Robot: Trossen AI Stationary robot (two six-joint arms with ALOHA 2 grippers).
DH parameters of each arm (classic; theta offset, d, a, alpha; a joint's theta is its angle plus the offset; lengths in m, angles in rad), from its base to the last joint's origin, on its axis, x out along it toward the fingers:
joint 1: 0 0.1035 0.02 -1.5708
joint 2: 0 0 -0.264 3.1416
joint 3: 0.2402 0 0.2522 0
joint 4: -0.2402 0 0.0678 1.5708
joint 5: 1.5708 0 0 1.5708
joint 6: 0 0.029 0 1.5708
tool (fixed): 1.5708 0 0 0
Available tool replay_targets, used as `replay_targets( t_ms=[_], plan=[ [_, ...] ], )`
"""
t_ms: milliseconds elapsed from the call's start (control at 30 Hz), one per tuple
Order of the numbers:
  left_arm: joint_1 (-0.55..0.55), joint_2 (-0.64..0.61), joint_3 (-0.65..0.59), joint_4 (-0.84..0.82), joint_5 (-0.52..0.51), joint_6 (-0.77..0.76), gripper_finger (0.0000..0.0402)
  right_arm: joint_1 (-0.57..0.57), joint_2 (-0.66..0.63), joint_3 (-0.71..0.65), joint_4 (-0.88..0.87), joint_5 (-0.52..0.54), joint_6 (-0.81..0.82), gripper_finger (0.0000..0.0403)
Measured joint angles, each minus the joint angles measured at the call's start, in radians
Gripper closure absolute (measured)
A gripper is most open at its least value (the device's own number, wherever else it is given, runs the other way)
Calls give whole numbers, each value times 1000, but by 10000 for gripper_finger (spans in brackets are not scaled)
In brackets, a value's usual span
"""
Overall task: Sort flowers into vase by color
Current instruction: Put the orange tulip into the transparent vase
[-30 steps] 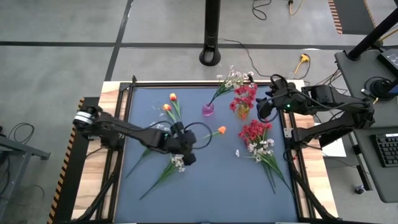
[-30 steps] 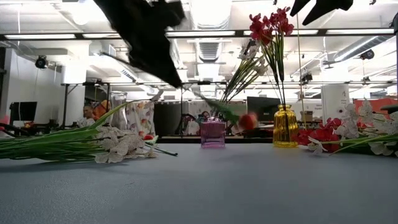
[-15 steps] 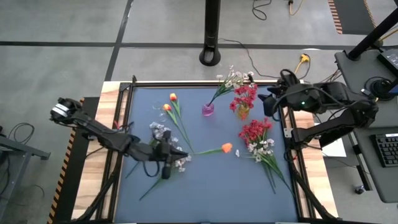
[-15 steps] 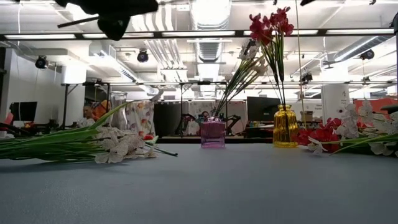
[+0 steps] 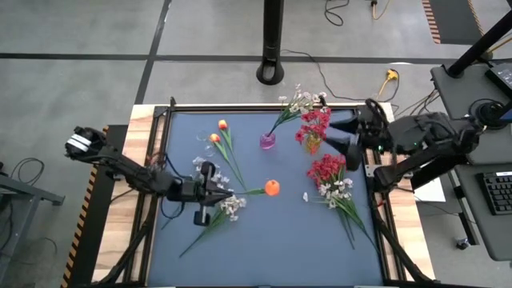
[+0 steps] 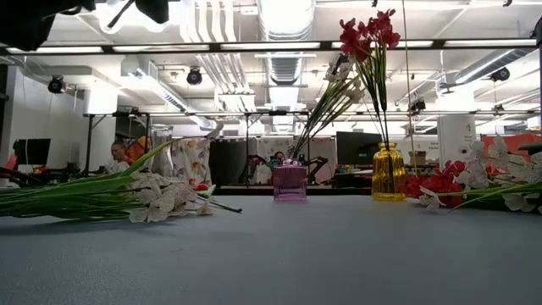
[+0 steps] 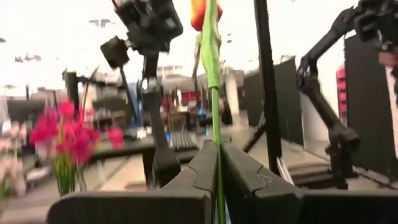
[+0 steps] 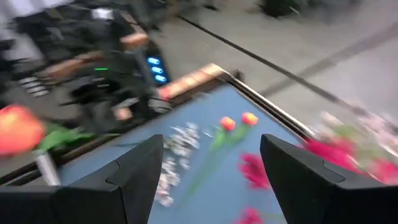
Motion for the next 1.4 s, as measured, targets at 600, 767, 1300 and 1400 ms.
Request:
replay_targets(
  t_ms=[600, 767, 1300, 1400],
  plan=[
    [159, 183, 116, 182, 455, -4, 401, 339, 384, -3, 208, 364, -230, 142],
    [159, 330, 107, 387, 481, -58, 401, 339, 480, -3, 228, 364, -199, 142],
    [156, 467, 204, 383, 474, -73, 401, 325, 664, -3, 722, 365, -530, 152],
    [156, 467, 203, 384, 473, -73, 401, 317, 666, -3, 760, 364, -556, 172]
  ],
)
